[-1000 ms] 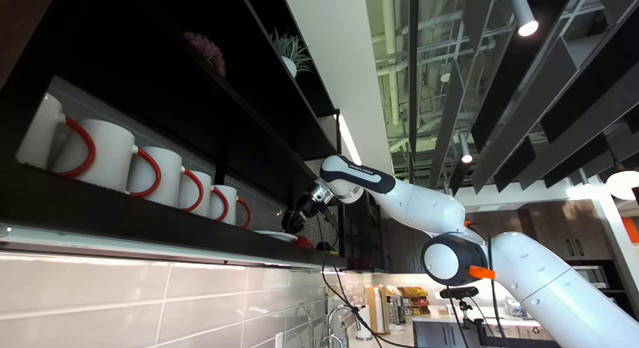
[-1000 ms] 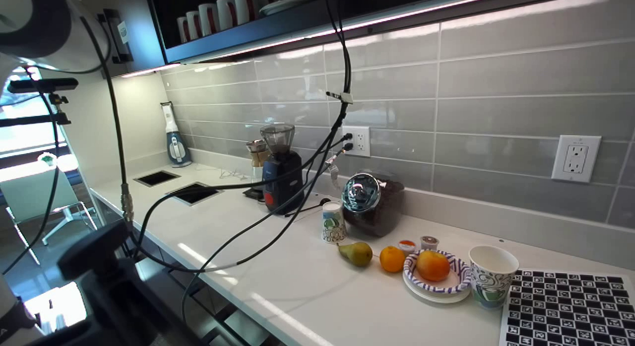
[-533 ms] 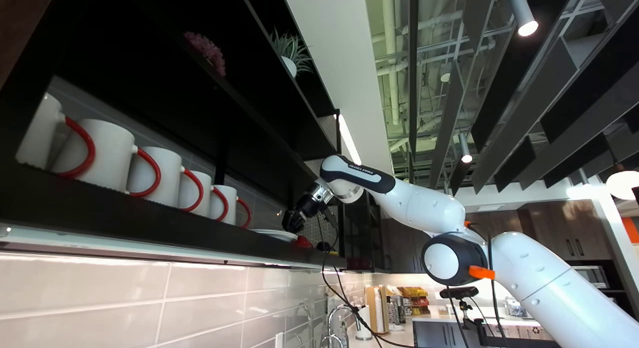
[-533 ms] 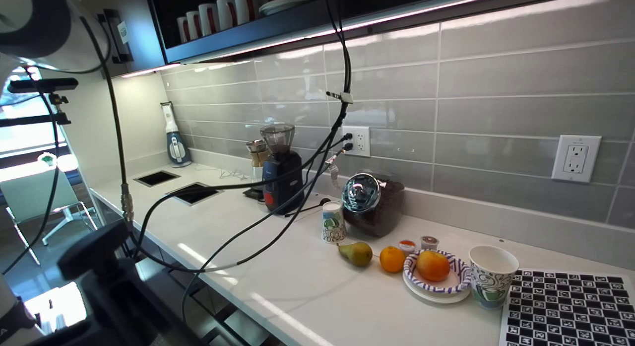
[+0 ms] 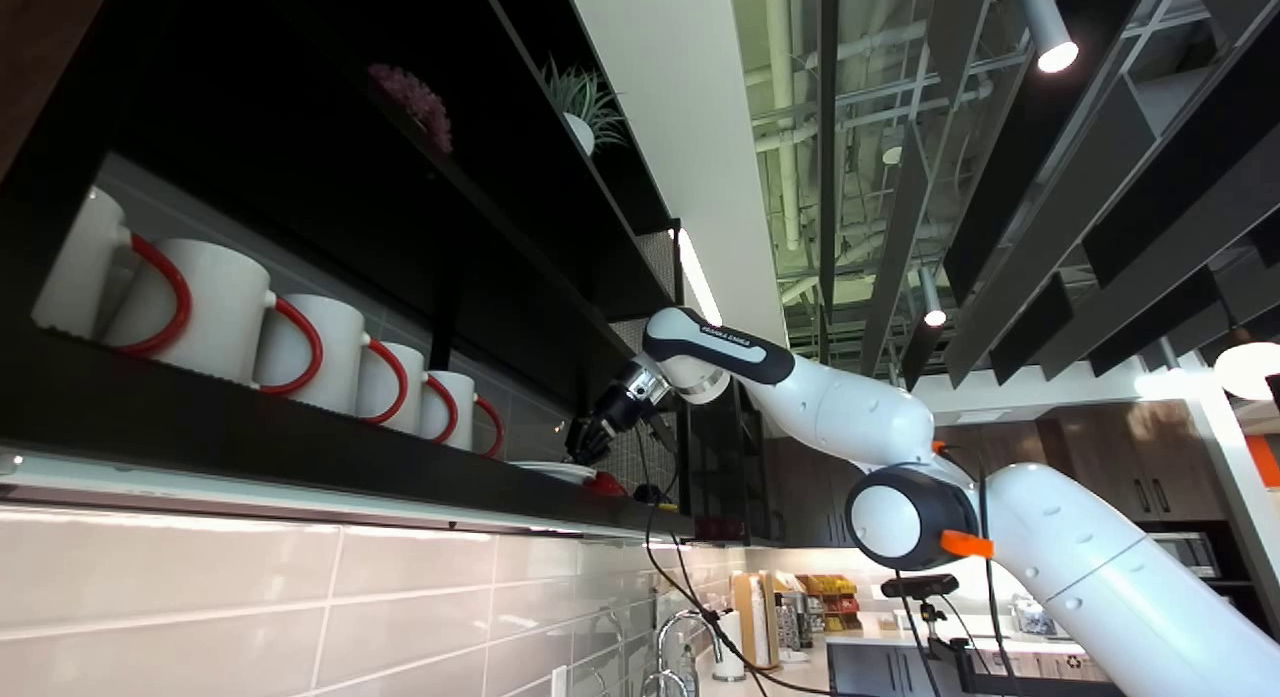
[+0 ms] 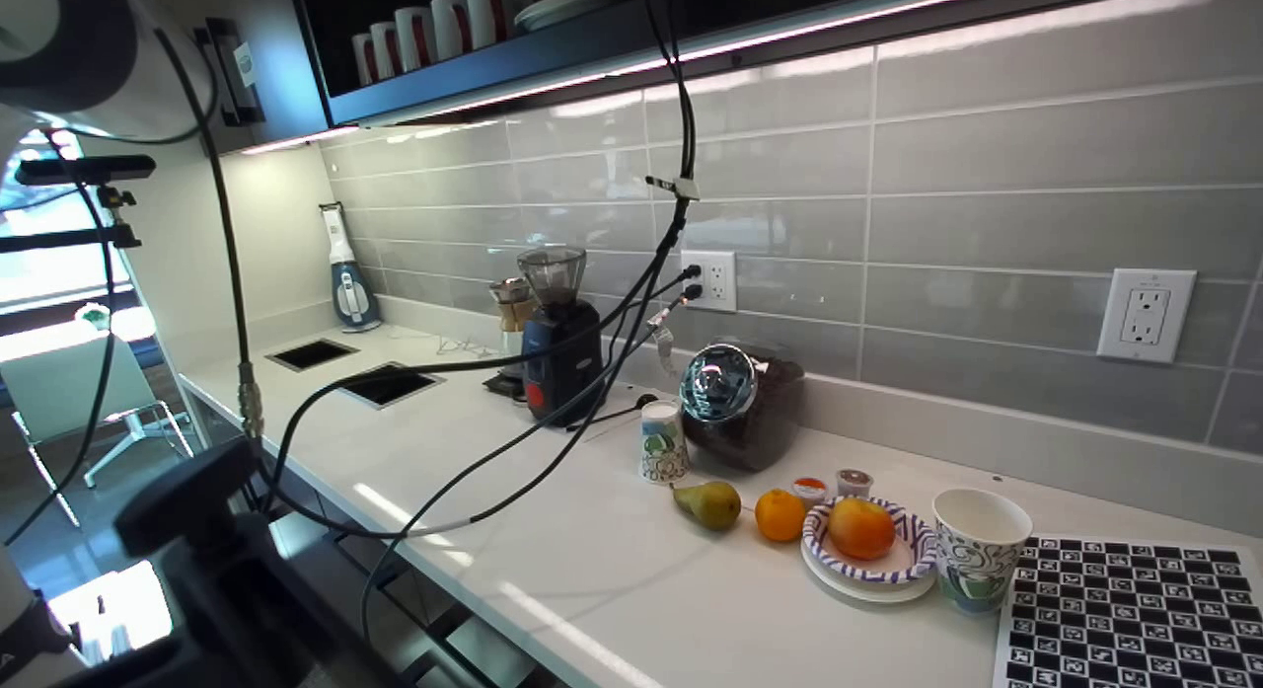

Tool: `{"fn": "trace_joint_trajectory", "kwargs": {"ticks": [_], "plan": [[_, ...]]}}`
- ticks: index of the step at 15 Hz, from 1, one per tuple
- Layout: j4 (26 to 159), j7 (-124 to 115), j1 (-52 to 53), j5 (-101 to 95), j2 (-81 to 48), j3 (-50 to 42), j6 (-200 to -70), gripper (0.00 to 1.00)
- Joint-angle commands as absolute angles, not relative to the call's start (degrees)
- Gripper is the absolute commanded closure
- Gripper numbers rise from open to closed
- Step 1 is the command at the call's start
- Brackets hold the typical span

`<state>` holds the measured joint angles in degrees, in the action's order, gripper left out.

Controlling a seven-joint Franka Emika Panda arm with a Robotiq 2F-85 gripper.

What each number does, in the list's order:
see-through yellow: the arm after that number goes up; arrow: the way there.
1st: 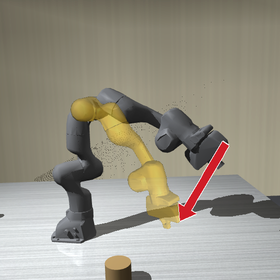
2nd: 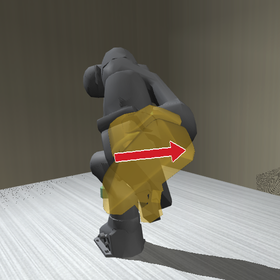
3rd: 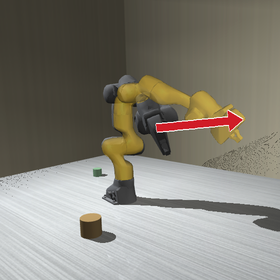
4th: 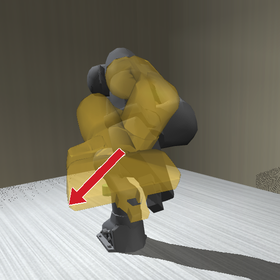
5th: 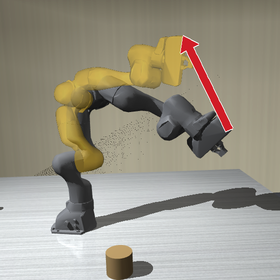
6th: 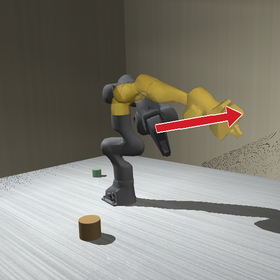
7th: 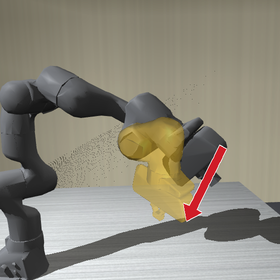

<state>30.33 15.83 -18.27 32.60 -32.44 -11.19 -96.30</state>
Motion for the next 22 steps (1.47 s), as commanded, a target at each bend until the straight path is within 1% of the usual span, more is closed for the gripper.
{"fn": "trace_joint_trajectory", "kwargs": {"ticks": [1, 3, 4, 6, 9, 10, 11, 22], "plan": [[29.0, 14.3, -18.5, 33.0, -32.3, -11.0, -96.2, 1.00], [28.9, 14.2, -18.4, 32.8, -32.4, -11.0, -96.2, 0.95], [24.2, 12.6, -21.4, 29.2, -34.7, -5.3, -94.8, 0.94], [23.0, 11.9, -22.1, 27.6, -35.2, -2.9, -94.5, 1.00], [21.8, 11.0, -23.0, 25.7, -35.8, 0.1, -94.3, 1.00], [26.8, 11.7, -23.0, 25.4, -33.0, 0.9, -96.4, 1.00], [26.8, 11.4, -23.4, 25.5, -33.0, 1.6, -96.3, 1.00], [27.1, -4.5, -26.5, 26.6, -28.4, 3.2, -94.8, 1.00]]}}
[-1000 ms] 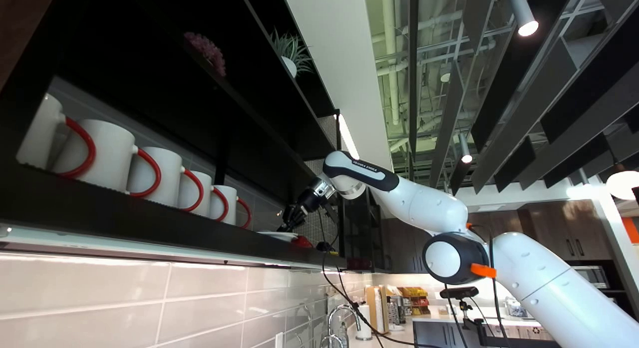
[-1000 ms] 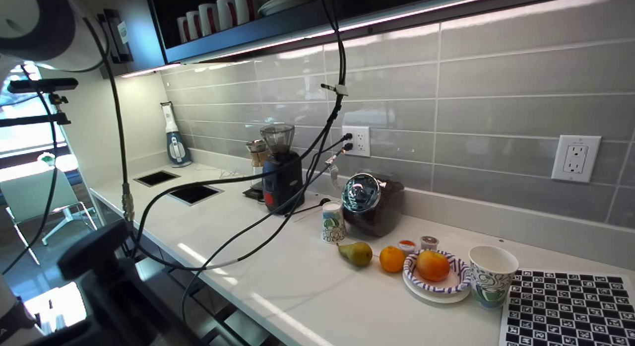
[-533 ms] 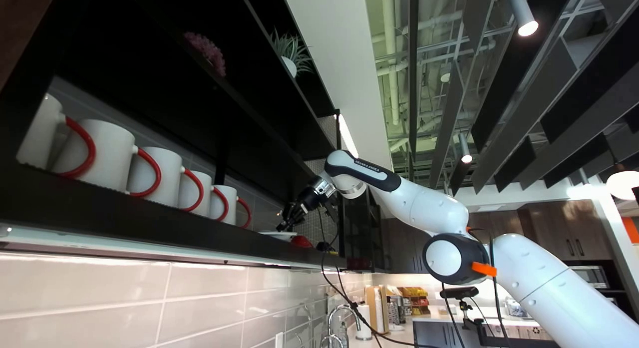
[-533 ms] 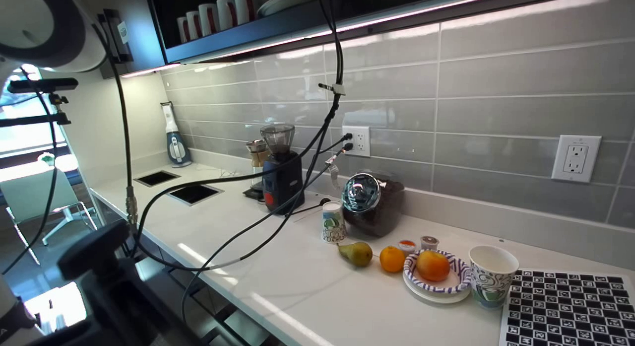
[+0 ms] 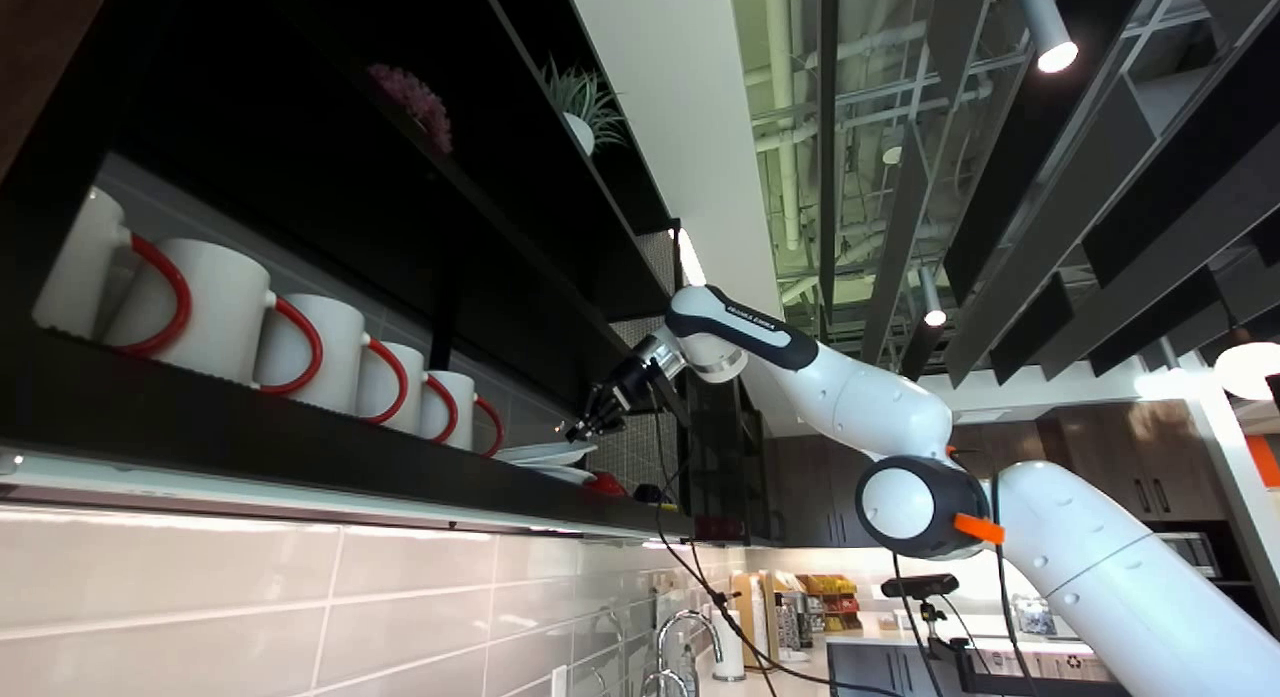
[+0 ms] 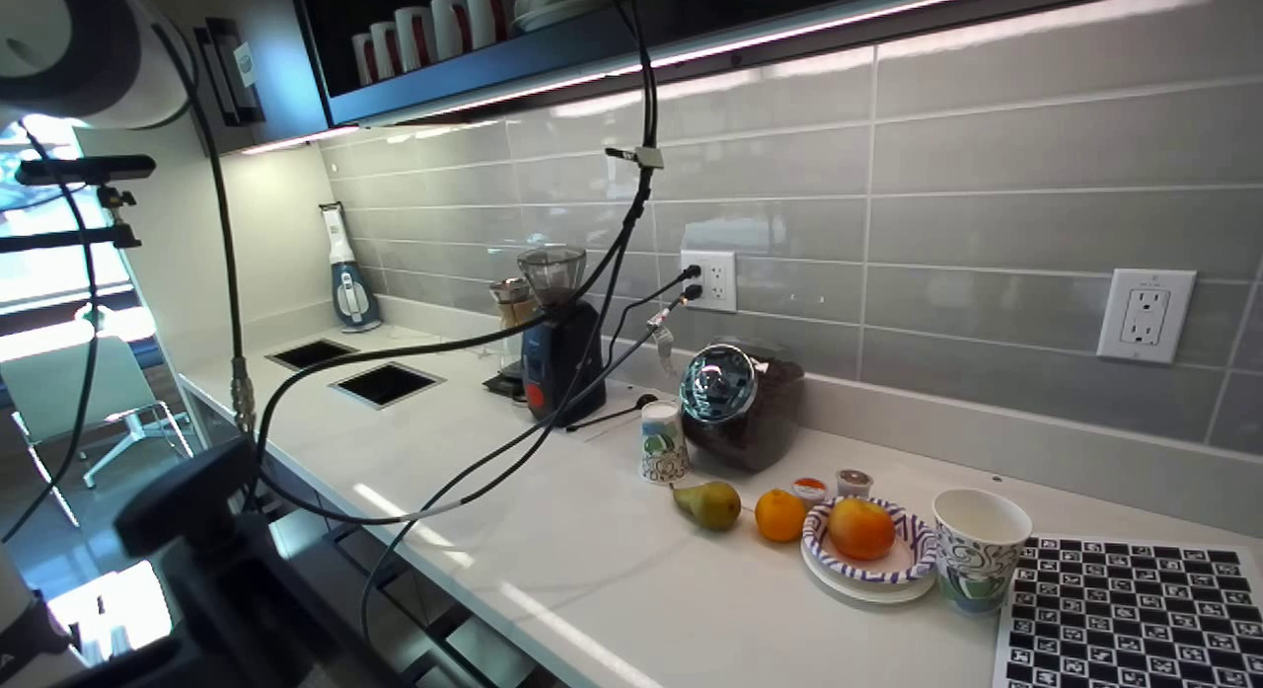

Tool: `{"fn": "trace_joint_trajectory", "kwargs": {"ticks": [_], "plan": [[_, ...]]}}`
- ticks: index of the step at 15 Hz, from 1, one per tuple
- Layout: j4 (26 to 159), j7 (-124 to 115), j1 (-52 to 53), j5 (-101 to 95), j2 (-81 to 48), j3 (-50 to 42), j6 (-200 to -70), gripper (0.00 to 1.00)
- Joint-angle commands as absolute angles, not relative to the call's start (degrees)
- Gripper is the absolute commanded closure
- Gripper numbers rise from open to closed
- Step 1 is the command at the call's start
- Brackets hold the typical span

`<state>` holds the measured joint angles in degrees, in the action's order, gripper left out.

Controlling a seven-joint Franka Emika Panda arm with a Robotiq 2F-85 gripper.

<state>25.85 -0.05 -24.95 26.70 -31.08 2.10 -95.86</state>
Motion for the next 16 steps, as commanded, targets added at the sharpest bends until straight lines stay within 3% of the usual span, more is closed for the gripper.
{"fn": "trace_joint_trajectory", "kwargs": {"ticks": [1, 16], "plan": [[27.2, -5.5, -27.0, 26.9, -27.7, 3.2, -94.3, 1.00], [27.3, -22.0, -34.5, 38.6, -21.0, 4.0, -91.8, 1.00]]}}
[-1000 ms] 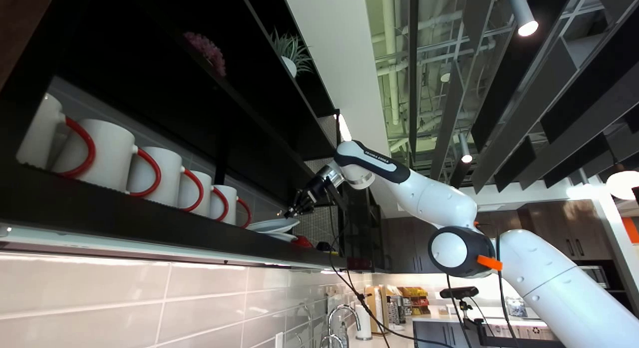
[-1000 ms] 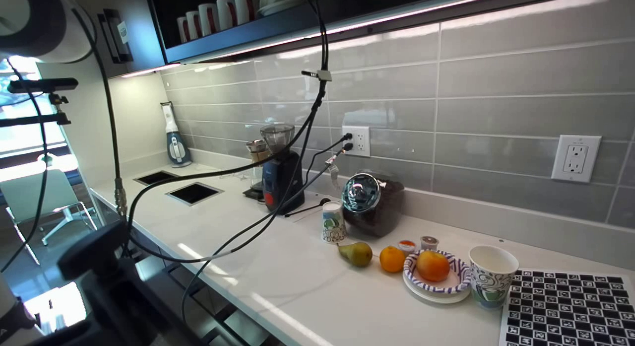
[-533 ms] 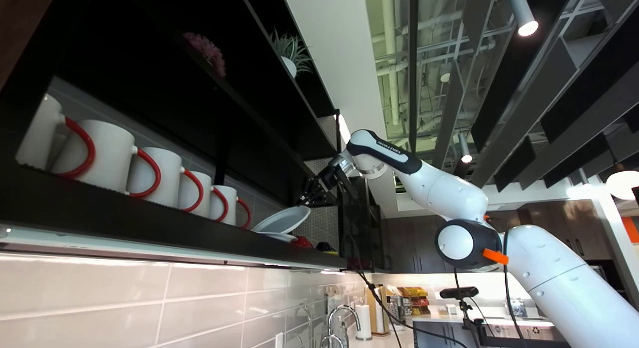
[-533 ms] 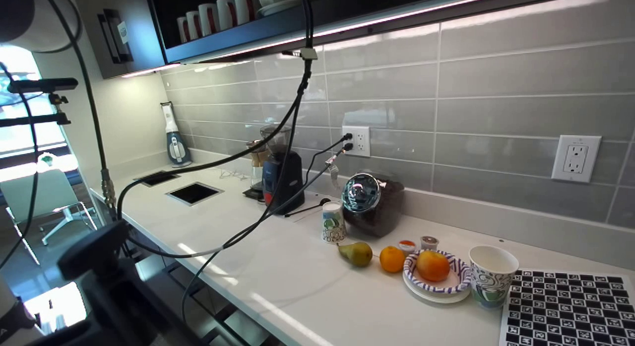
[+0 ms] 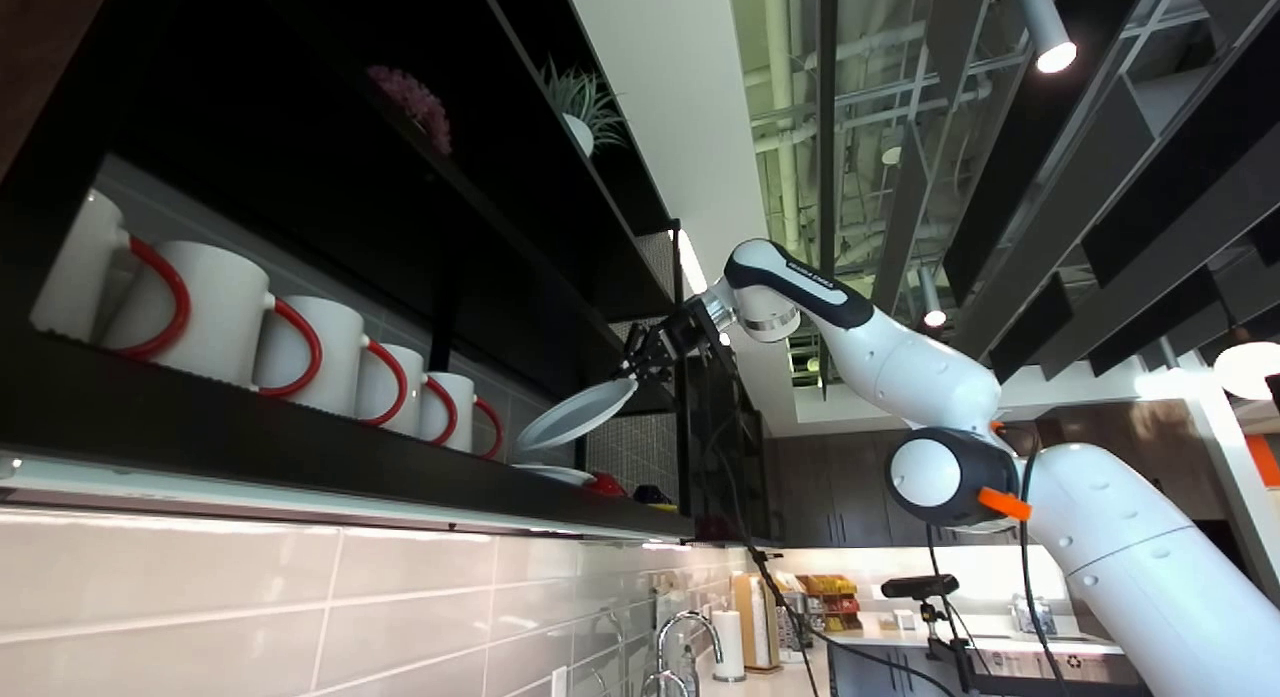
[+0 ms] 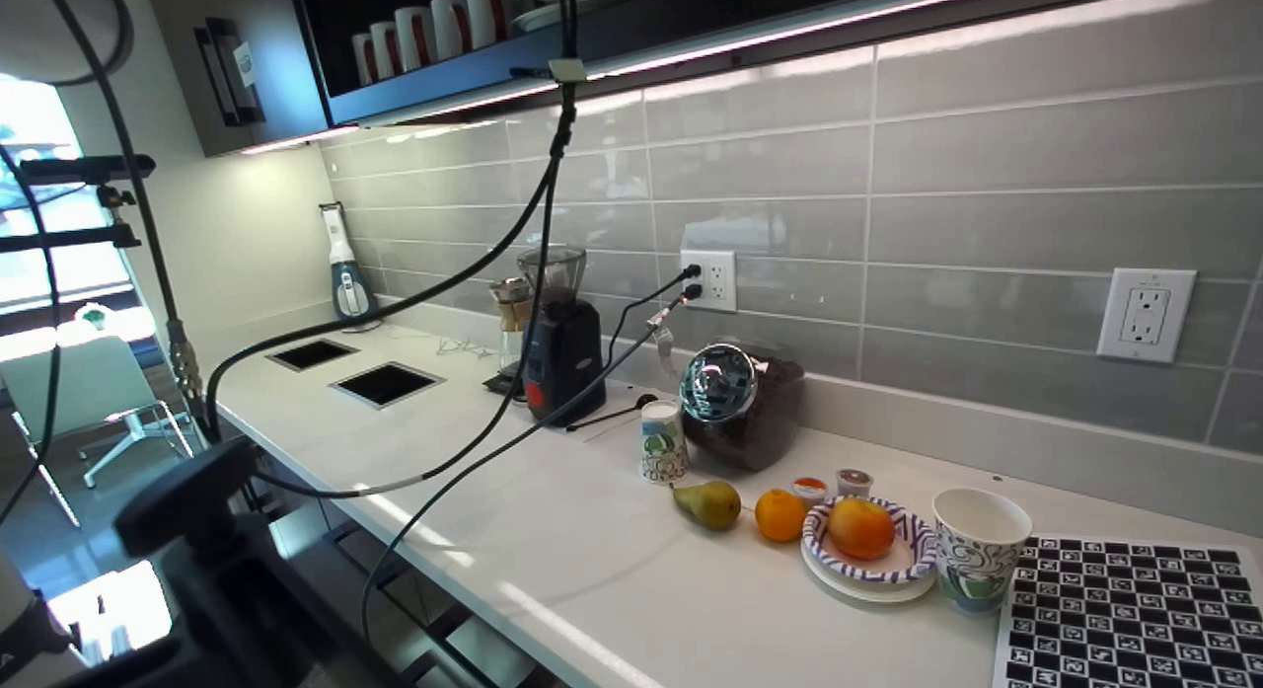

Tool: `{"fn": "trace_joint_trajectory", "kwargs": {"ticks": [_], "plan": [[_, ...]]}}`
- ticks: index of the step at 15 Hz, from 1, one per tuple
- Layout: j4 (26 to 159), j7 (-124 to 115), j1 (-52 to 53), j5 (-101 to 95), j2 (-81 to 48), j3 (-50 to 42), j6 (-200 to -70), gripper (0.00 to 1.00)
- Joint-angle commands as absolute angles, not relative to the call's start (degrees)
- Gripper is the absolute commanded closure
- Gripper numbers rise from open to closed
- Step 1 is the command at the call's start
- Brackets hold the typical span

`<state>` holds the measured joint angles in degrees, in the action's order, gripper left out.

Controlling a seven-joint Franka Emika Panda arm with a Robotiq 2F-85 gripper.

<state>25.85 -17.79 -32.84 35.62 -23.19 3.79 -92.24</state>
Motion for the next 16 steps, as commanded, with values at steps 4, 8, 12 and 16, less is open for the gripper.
{"fn": "trace_joint_trajectory", "kwargs": {"ticks": [4, 8, 12, 16], "plan": [[27.9, -26.0, -37.4, 42.4, -18.6, 3.8, -88.1, 1.00], [28.0, -27.0, -41.7, 47.3, -17.2, 3.4, -80.3, 1.00], [27.9, -24.5, -46.8, 52.2, -17.3, 2.5, -73.4, 1.00], [25.3, -21.0, -49.7, 54.4, -20.6, 2.1, -67.9, 1.00]]}}
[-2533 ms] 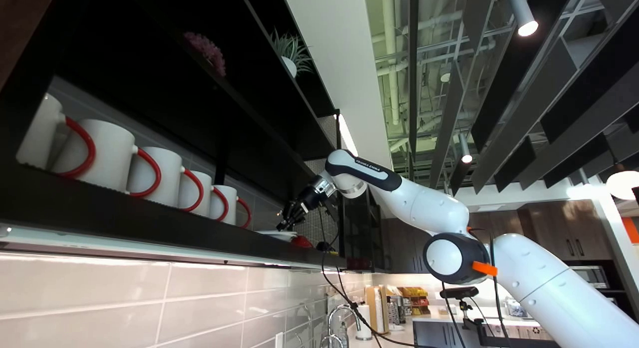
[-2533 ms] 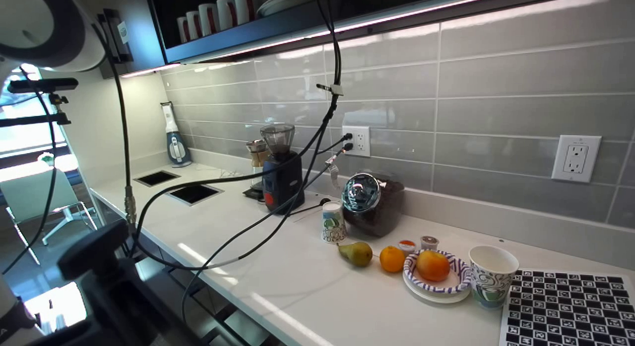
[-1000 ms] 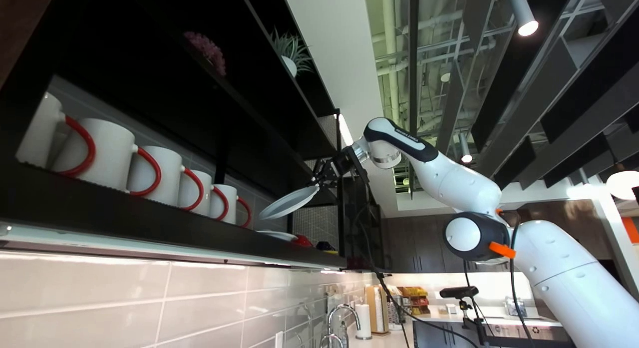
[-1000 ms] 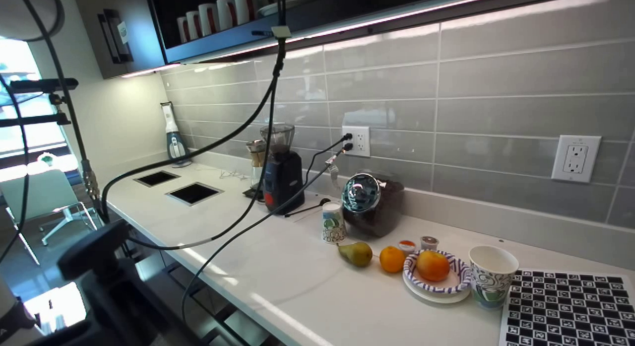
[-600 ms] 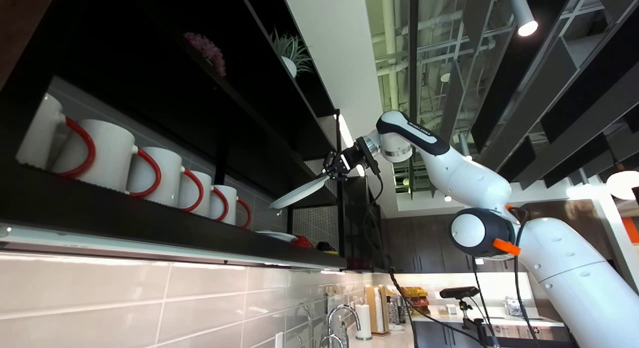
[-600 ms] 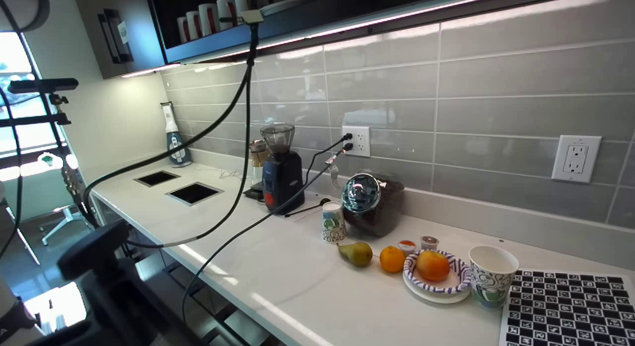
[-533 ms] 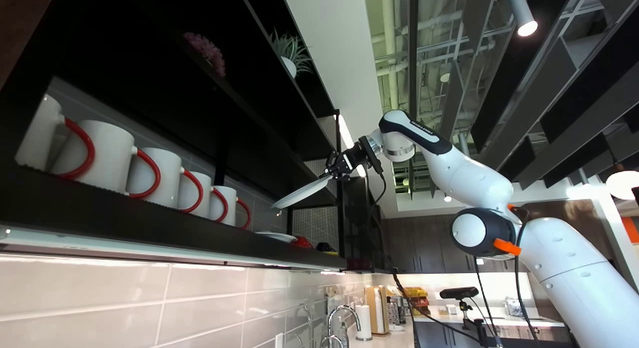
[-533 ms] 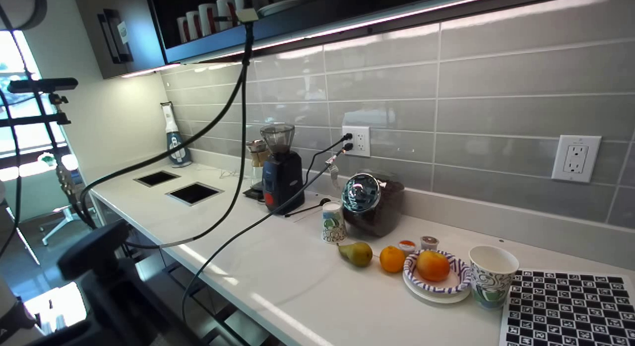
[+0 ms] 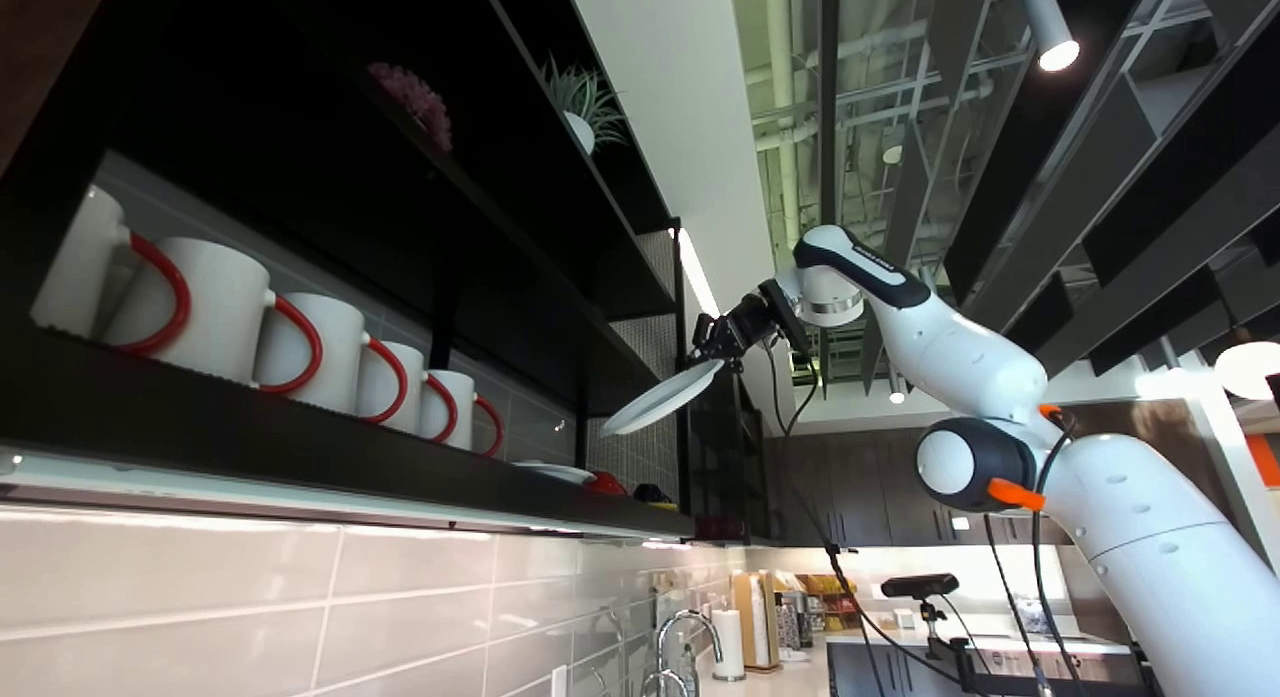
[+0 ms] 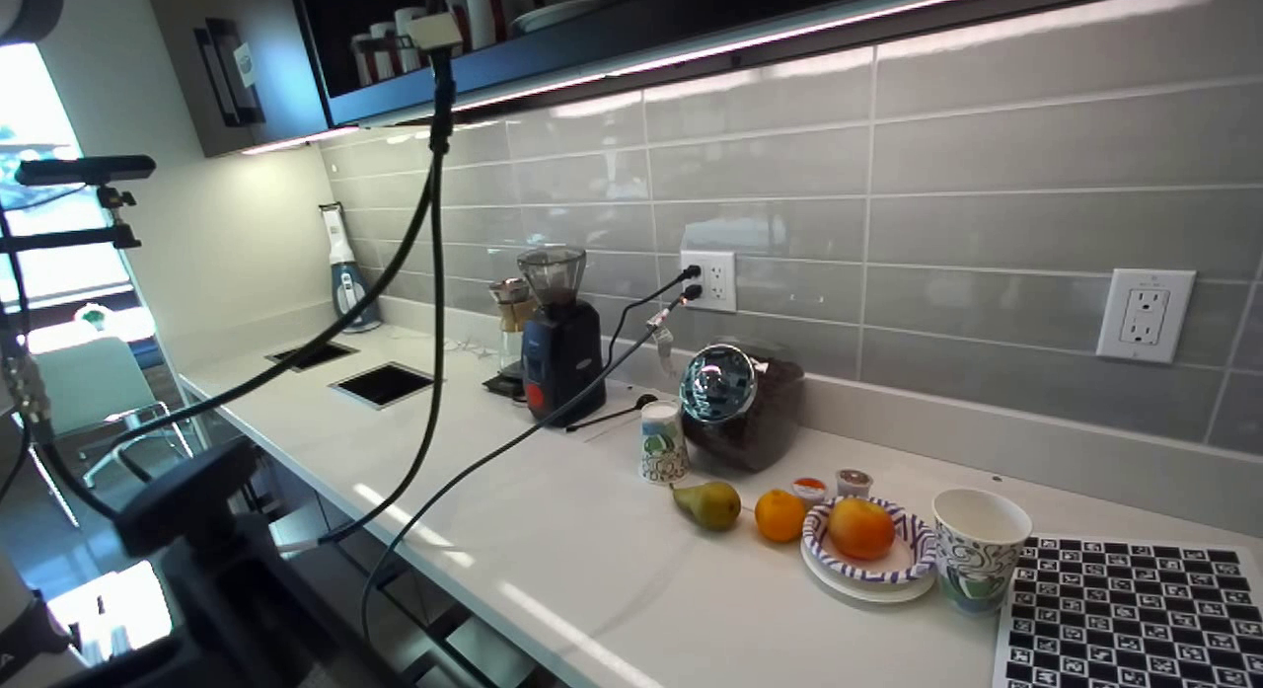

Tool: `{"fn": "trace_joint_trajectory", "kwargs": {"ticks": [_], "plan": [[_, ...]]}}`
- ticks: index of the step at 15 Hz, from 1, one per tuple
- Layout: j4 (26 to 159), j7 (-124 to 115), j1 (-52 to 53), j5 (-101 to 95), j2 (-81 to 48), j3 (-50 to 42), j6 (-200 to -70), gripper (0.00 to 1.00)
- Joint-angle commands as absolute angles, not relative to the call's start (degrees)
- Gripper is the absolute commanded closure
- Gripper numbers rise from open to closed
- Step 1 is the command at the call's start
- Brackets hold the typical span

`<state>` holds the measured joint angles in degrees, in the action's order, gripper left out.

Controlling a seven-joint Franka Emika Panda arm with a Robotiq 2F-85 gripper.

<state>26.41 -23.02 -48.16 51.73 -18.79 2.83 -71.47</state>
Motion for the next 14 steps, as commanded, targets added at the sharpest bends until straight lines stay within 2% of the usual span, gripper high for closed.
{"fn": "trace_joint_trajectory", "kwargs": {"ticks": [1, 14], "plan": [[25.5, -20.3, -50.1, 54.4, -21.0, 2.2, -66.5, 1.00], [26.3, -19.5, -49.5, 53.2, -23.0, 2.2, -64.5, 0.99]]}}
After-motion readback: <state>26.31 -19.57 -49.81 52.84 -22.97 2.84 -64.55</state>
